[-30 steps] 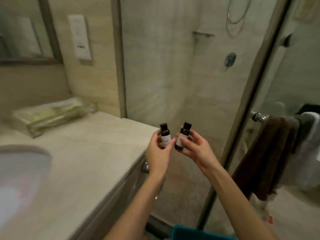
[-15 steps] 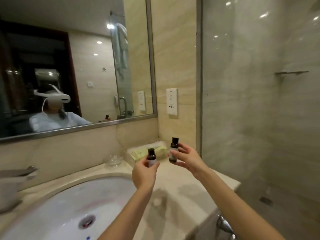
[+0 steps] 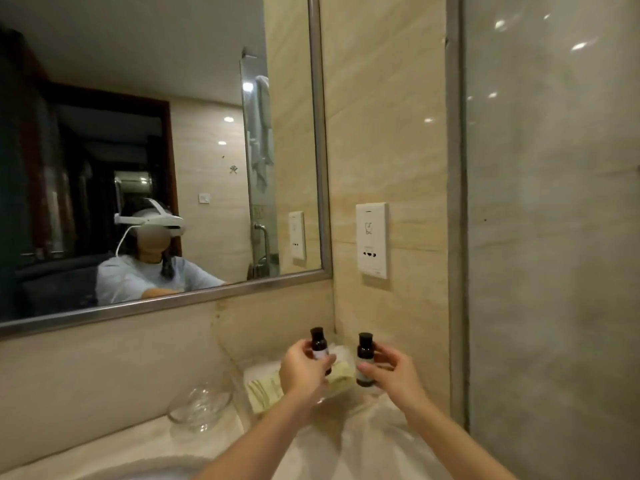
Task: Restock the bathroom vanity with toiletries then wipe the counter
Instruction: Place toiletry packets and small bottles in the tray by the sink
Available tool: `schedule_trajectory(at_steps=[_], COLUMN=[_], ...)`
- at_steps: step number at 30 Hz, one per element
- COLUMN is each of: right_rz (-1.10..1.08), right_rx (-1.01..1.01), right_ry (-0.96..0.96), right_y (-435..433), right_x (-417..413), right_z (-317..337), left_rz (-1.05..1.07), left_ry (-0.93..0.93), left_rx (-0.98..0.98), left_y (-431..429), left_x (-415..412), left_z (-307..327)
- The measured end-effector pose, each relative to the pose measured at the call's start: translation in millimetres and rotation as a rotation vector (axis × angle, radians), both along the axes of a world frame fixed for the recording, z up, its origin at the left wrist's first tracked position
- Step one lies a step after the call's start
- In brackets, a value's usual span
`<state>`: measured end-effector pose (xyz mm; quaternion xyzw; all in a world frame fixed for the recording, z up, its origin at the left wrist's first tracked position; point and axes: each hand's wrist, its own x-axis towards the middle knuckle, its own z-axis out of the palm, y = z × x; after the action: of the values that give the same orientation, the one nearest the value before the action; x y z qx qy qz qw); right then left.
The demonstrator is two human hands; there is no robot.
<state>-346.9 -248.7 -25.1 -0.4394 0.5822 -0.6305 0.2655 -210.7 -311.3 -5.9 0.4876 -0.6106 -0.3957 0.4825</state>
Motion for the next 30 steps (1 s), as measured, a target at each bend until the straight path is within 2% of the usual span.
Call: schedule_trajectory(at_steps=[7, 14, 19, 24, 30], right_rz=[-0.013, -0.045, -0.145, -0.308, -0.385], right_rx=[-0.037, -0.031, -0.037, -0.001, 0.129], right_ry=[0.137, 0.302, 0.438, 0.648, 0.9], right_y=[-78.5, -118.4, -128.8, -138.8, -144.7], right_x=[-10.2, -15.1, -19.0, -17.0, -13.1], right_z=[-2.9, -11.6, -18.6, -25.9, -16.1], left_rz=[0.023, 0.01, 0.055, 0.138, 0.151], left_ry=[-0.043, -0.049, -0.1, -0.121, -0.114], left_rx=[-0.022, -0.076, -0.086, -0.065, -0.057], left_y=[-91.6, -123.2, -142.9, -154.1, -157.8], left_x=[-34.3, -59.4, -74.6, -85.5, -85.5], left_z=[-21.7, -30.7, -33.9, -33.2, -32.4])
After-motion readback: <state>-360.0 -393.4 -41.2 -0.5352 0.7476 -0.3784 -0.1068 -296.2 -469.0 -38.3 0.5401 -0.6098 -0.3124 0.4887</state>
